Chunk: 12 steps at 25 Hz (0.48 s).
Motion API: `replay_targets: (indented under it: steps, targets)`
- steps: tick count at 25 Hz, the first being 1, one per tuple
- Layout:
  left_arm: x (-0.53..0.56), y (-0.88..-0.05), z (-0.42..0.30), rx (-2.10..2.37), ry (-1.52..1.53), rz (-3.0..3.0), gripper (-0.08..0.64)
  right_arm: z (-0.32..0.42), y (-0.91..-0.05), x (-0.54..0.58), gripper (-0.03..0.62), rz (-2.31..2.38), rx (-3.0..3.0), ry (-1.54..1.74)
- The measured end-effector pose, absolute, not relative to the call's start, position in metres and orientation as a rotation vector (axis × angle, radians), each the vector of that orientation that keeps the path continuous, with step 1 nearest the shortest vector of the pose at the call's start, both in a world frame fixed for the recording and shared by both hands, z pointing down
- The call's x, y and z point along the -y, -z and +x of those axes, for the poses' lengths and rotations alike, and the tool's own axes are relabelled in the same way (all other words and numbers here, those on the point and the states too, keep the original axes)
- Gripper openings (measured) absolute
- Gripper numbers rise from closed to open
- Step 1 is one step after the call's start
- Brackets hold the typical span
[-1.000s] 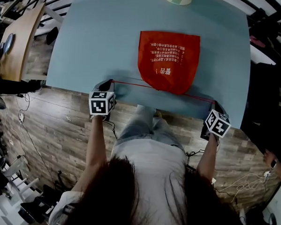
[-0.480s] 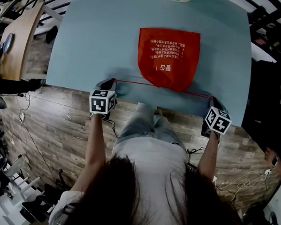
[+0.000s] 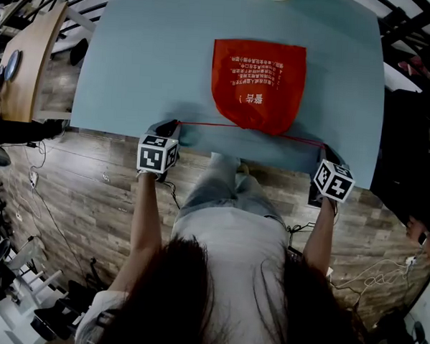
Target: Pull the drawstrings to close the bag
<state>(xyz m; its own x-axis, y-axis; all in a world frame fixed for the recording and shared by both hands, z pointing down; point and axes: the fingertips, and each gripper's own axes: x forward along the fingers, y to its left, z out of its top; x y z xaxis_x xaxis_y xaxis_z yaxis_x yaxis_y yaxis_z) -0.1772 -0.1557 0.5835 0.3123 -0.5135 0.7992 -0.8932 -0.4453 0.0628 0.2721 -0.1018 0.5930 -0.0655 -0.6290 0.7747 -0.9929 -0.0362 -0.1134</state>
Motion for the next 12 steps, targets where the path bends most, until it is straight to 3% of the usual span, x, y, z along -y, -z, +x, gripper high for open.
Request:
replay_targets:
  steps: [2,5,12]
  targets:
    - [0.153,-0.586,-0.176,1.224,-1.002,2.081,0.025,0.271,-0.593,0.101,0.023,1.697,1.743,-0.934]
    - [0.146,-0.588,-0.173,1.189,-1.004,2.080,0.094,0.268,-0.594,0.098,0.025,1.679,1.752,-0.935]
    - [0.137,-0.586,-0.171,1.174,-1.004,2.092,0.114,0.260,-0.593,0.087,0.025,1.625,1.765,-0.948]
